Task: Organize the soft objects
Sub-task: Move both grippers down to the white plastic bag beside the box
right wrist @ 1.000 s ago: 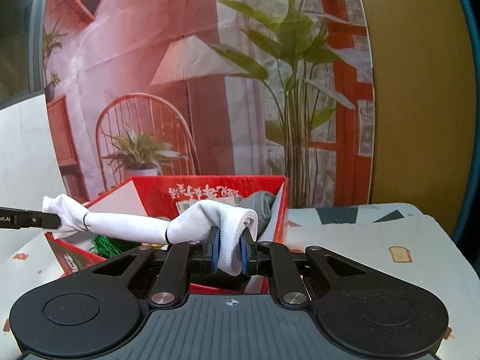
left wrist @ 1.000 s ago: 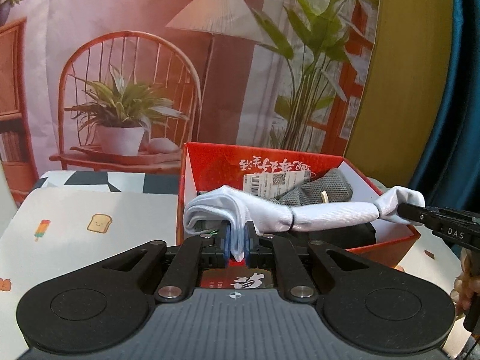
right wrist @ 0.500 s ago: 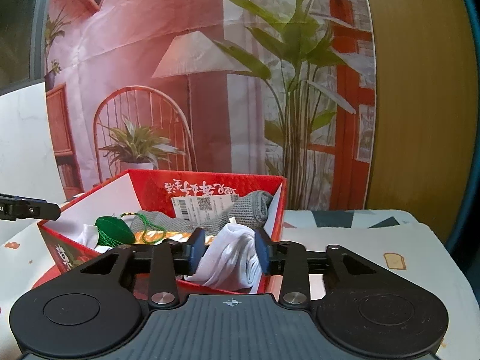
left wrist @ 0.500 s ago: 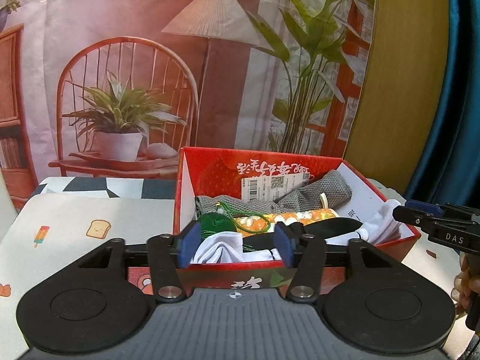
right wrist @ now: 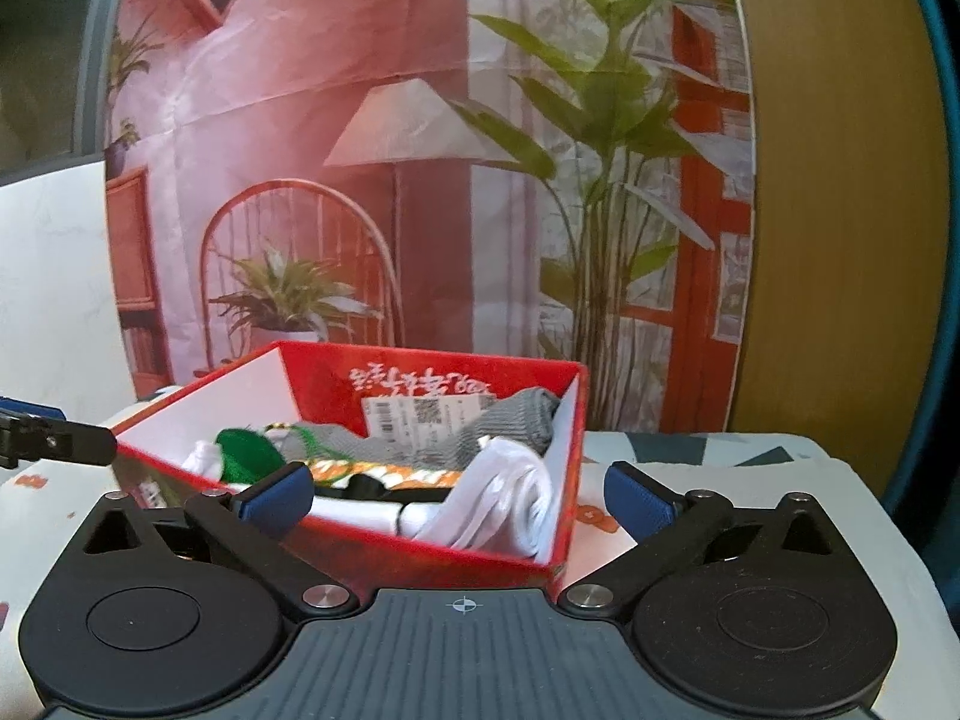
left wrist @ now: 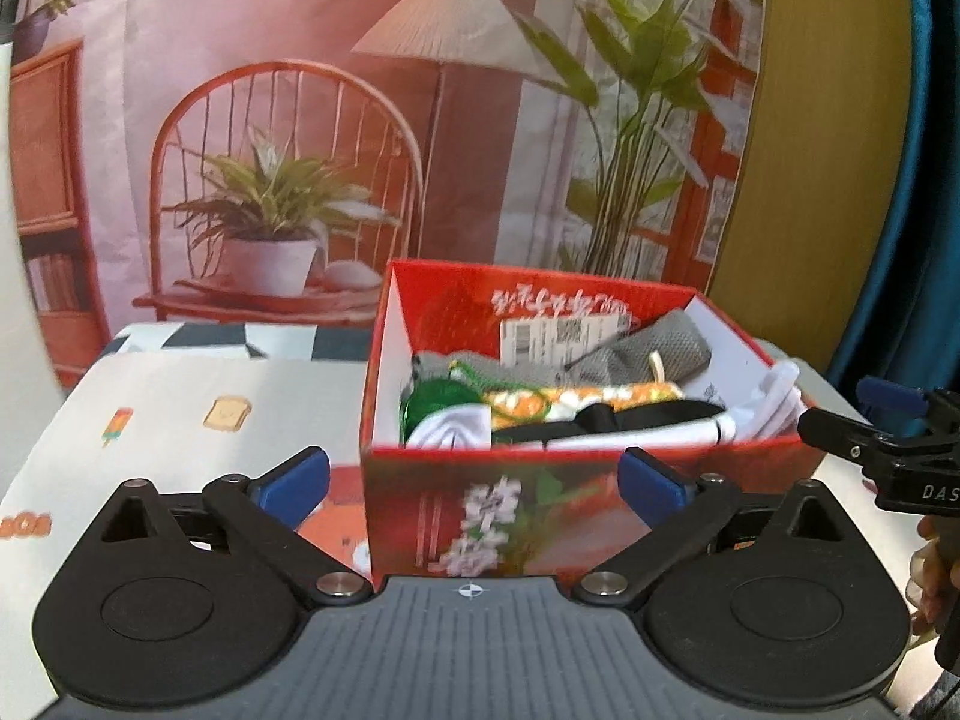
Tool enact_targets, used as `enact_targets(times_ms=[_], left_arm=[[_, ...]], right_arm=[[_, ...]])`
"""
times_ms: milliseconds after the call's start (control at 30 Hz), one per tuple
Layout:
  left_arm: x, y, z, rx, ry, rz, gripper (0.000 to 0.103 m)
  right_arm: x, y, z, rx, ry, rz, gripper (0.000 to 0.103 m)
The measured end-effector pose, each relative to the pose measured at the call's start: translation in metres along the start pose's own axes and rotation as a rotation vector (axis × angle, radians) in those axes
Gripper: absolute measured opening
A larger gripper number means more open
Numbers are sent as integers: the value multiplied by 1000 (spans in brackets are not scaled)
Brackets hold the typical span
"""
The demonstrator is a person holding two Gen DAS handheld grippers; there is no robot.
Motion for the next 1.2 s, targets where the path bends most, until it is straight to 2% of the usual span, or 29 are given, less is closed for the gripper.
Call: enact_targets(times_ms=[333,733,900,1200], left_arm=[[0,-7,-50,-40,-12,-18,103],[2,9,-105,-105,-15,23,103],[1,16,-116,-136,-15,45,103],[-8,15,-117,-118,-75,55,103]], right_arm=[[-27,-22,-36,17,-23,50,102],[-71,-6,-103,-120,-113,111,102],[-82,-2,-117,-150,-147,124,102],[-81,5,-122,-179,-161,132,102]])
Point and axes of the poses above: each gripper's, at about its wrist camera, not at the fingertips, and y roughly the way its jaws point, x to its right, z to its top, the point moved 7 cm from there along y, roughly the way its jaws point, and after that the axes turned 15 degrees about -x, right-handed, at the moved point
